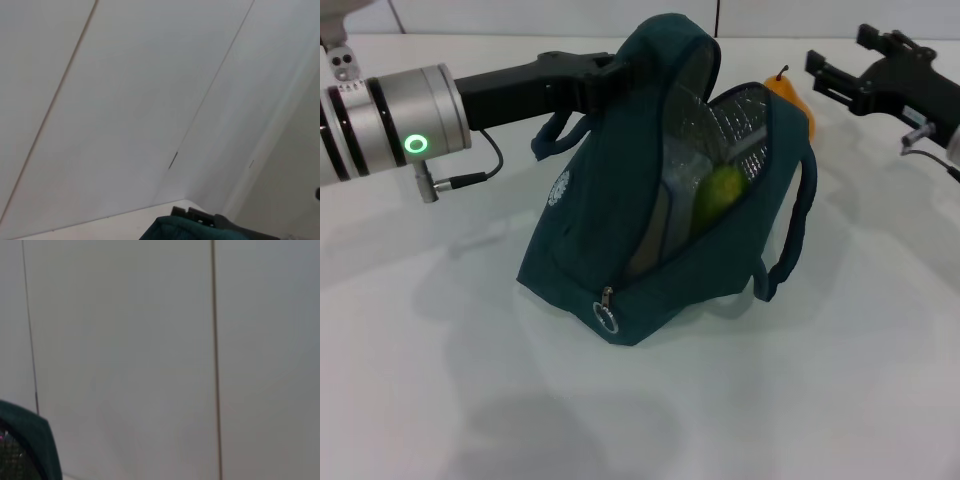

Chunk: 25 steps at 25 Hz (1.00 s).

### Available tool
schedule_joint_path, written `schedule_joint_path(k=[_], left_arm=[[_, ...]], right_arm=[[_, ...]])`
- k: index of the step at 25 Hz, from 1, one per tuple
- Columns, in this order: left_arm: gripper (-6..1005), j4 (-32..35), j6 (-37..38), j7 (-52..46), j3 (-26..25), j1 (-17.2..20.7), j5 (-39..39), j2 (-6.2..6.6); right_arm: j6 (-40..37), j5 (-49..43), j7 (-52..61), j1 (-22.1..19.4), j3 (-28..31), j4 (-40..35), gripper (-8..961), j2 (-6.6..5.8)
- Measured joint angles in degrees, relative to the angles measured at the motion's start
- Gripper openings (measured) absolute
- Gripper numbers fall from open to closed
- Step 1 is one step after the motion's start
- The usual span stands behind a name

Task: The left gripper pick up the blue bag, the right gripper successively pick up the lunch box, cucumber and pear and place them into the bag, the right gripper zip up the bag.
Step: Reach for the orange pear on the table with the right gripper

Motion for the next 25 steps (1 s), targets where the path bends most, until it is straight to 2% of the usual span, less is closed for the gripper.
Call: schedule_joint_path(k=[9,12,21,25], left_arm=[[43,0.01,0.0,0.12,0.06,-0.31,0.2,-0.13],[43,0.01,0.0,0.26,0.0,-0.31,0.2,-0.13],[44,0.01,-0.49,0.8,-0.27,-0.37,0.21,-0.07],[44,0.17,-0.69,0.81,-0.24,-0.39,0.21,-0.03]], right_arm=[[8.93,-0.03,8.04,6.65,-7.64,1.04,791,-0.49],[10.21,-0.03,8.73,8.05,-8.92,1.37,782,-0.31],[11.75,-0.03,9.65,8.84,-9.67,1.6,755,0.05],[11.95,-0.03,9.67,8.68,-10.27,1.6,642,0.06]])
